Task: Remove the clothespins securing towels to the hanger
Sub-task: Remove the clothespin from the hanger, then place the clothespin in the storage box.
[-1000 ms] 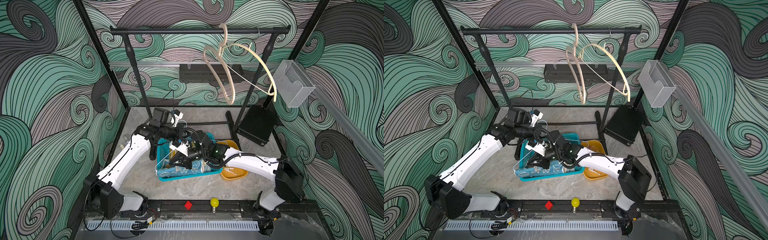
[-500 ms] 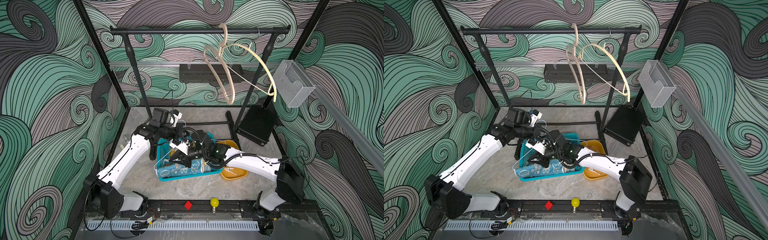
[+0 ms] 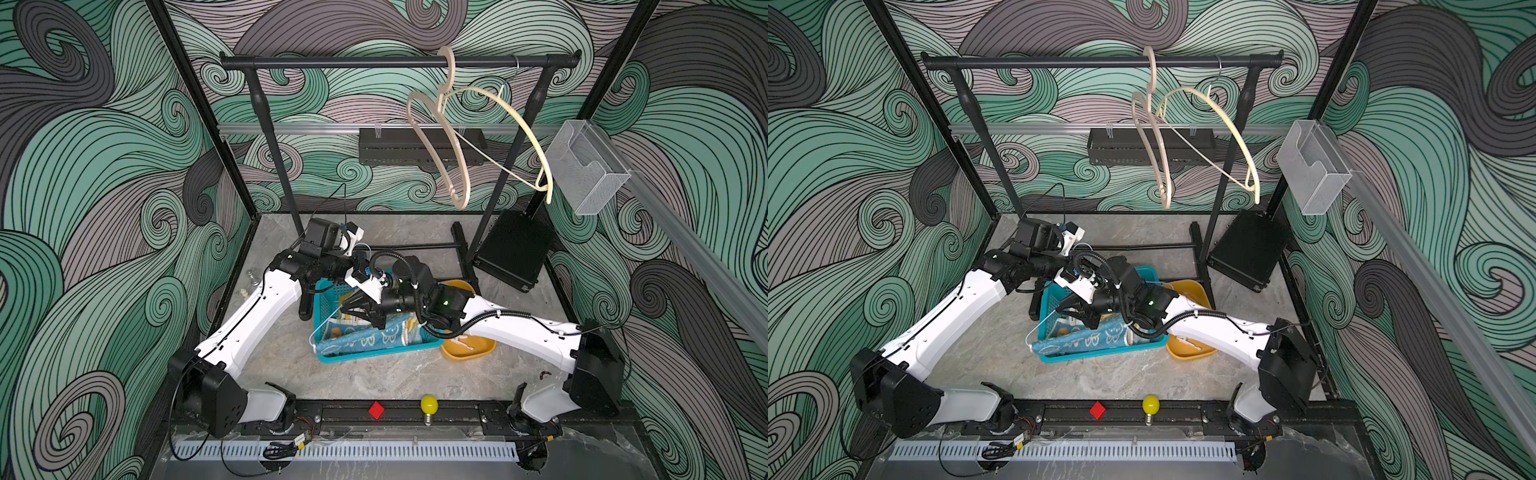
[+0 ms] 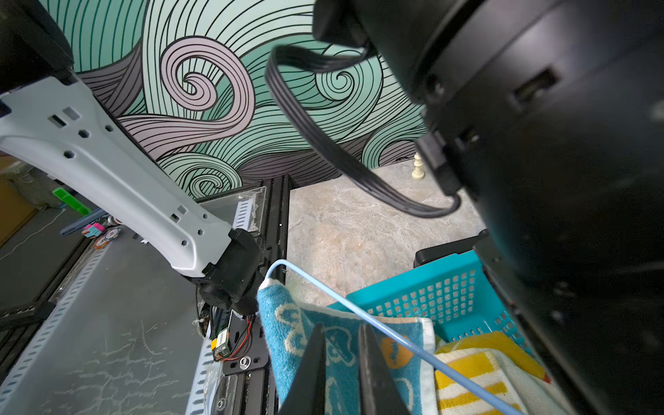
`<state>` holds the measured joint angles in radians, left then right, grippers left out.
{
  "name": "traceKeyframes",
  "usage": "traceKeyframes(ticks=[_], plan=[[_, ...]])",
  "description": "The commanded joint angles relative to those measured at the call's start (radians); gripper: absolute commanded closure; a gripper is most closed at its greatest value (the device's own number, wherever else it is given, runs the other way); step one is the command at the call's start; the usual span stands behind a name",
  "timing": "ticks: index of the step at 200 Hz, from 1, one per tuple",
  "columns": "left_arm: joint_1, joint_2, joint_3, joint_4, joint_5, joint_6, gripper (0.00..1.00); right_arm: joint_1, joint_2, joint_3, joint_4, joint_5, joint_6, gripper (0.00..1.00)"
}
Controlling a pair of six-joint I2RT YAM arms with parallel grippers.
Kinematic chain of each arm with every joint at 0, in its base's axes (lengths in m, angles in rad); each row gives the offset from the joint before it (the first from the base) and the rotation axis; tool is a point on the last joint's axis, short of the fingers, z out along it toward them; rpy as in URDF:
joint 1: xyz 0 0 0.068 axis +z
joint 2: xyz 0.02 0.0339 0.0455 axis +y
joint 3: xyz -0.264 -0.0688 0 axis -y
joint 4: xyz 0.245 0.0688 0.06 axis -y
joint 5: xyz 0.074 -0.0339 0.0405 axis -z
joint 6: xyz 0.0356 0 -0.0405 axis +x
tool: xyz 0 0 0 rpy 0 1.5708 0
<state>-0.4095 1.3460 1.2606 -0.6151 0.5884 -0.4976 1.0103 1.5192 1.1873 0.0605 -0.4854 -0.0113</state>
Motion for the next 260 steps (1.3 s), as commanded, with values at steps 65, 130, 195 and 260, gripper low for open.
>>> traceKeyframes(ticks=[65,130,195,260], plan=[[0.006,-0.041,0.029,-0.014,-0.178,0.012,1.00,-0.012,-0.211,-0.059,-0.105,0.310,0.012,1.00],[0.005,-0.052,0.054,-0.038,-0.226,0.025,1.00,-0.155,-0.445,-0.173,-0.255,0.502,0.123,1.00],[0.005,-0.085,0.057,-0.048,-0.266,0.026,1.00,-0.316,-0.645,-0.314,-0.384,0.645,0.226,1.00],[0.005,-0.127,0.050,-0.062,-0.304,0.016,1.00,-0.405,-0.702,-0.439,-0.442,0.762,0.360,1.00]])
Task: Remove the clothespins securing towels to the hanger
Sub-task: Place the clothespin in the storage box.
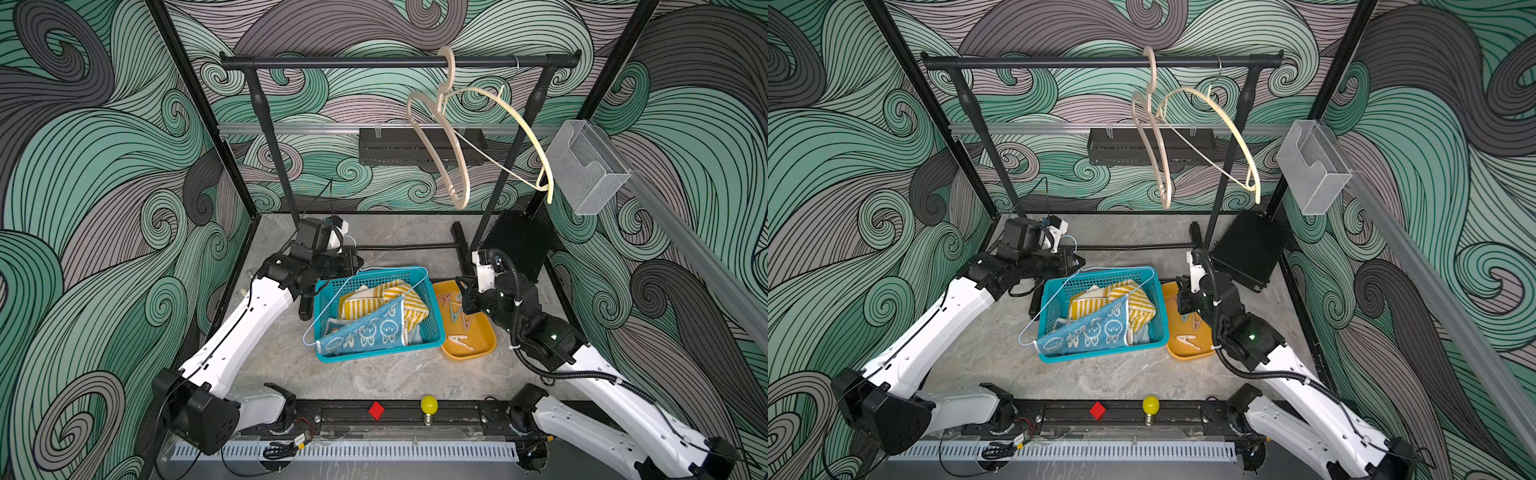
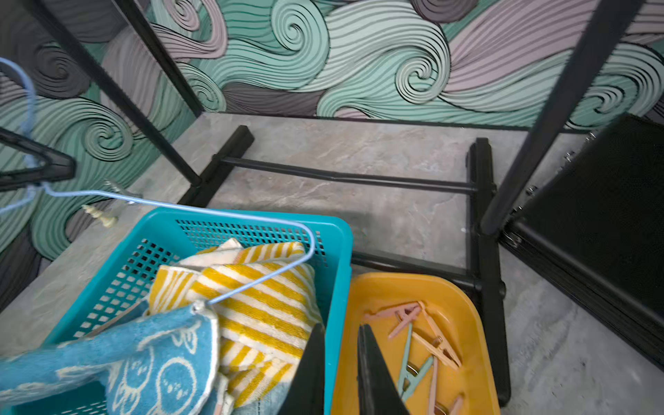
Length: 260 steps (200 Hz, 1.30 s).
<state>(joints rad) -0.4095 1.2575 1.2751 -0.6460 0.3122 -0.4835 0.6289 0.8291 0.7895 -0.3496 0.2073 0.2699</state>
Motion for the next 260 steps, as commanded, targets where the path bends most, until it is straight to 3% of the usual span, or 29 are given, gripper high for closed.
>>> traceKeyframes(ticks=[1,94,160,260], plan=[[0.005,-0.039,0.035,-0.031,-0.029,0.003,1.00,-0.025,-0.013,-0.044,-0.031,0.070,0.081,1.00],[0.005,-0.053,0.004,-0.012,-0.059,-0.011,1.00,-0.085,0.098,-0.199,0.090,0.067,0.215,0.97],[0.005,-0.056,-0.009,-0.004,-0.061,-0.010,1.00,-0.095,0.241,-0.212,0.131,0.035,0.301,0.98],[0.005,-0.066,-0.029,0.005,-0.058,-0.014,1.00,-0.095,0.377,-0.213,0.195,-0.049,0.369,0.78]])
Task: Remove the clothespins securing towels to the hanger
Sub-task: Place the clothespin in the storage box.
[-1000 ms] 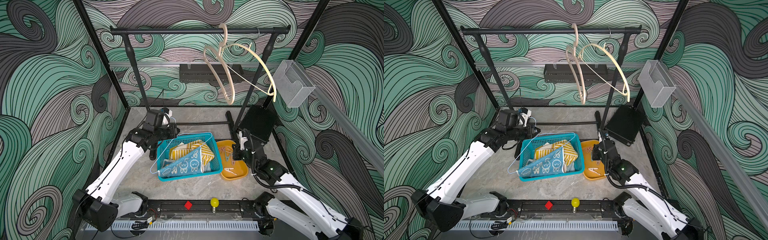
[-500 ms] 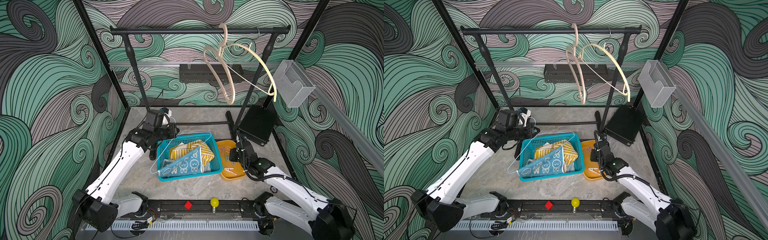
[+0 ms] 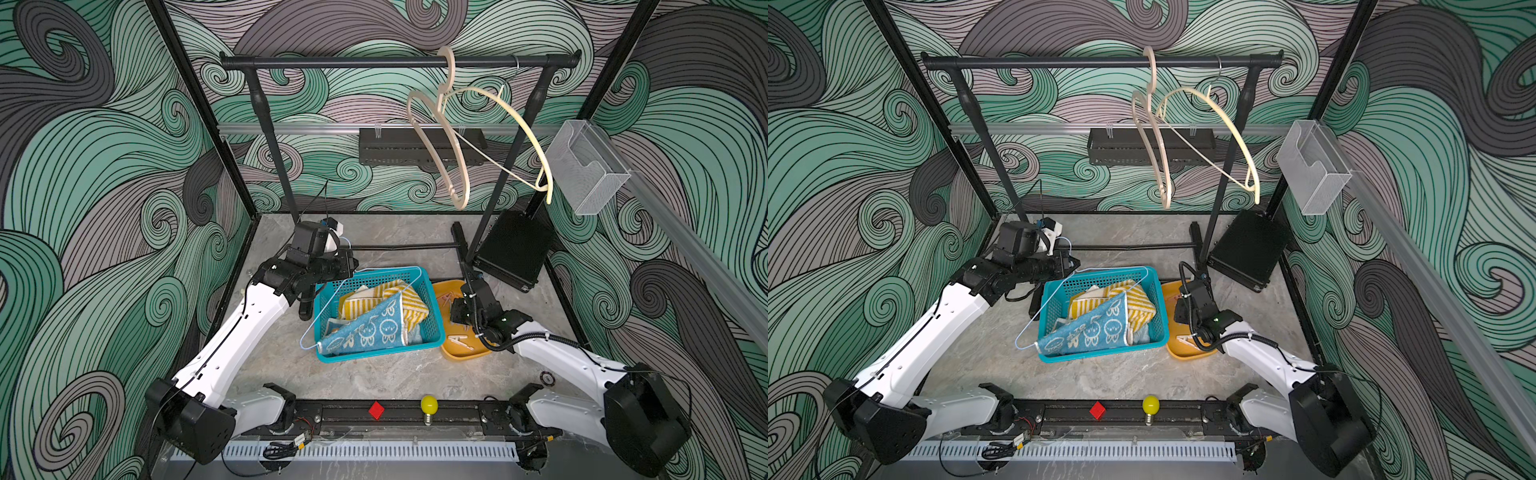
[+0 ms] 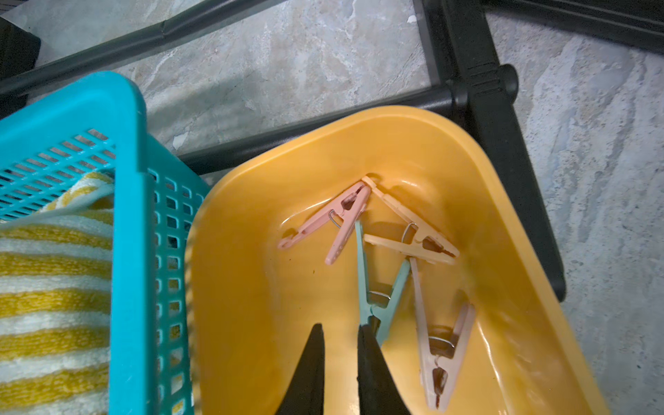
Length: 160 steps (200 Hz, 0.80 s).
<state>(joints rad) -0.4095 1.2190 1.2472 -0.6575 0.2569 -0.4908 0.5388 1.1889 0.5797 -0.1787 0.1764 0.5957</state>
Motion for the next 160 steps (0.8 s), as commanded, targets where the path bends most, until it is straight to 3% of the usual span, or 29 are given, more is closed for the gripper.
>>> traceKeyframes(ticks=[1,87,160], plan=[[0.005,-0.027,-0.002,0.016,-0.002,-0.008,1.00,-0.006,0.019,-0.003,0.026,-0.018,0.044,0.78],[0.006,-0.031,0.001,0.019,-0.001,-0.012,1.00,-0.006,-0.012,0.017,0.005,-0.027,0.030,0.45],[0.005,-0.034,0.011,0.022,-0.007,-0.010,1.00,-0.005,-0.181,0.051,-0.067,-0.083,-0.072,0.42]])
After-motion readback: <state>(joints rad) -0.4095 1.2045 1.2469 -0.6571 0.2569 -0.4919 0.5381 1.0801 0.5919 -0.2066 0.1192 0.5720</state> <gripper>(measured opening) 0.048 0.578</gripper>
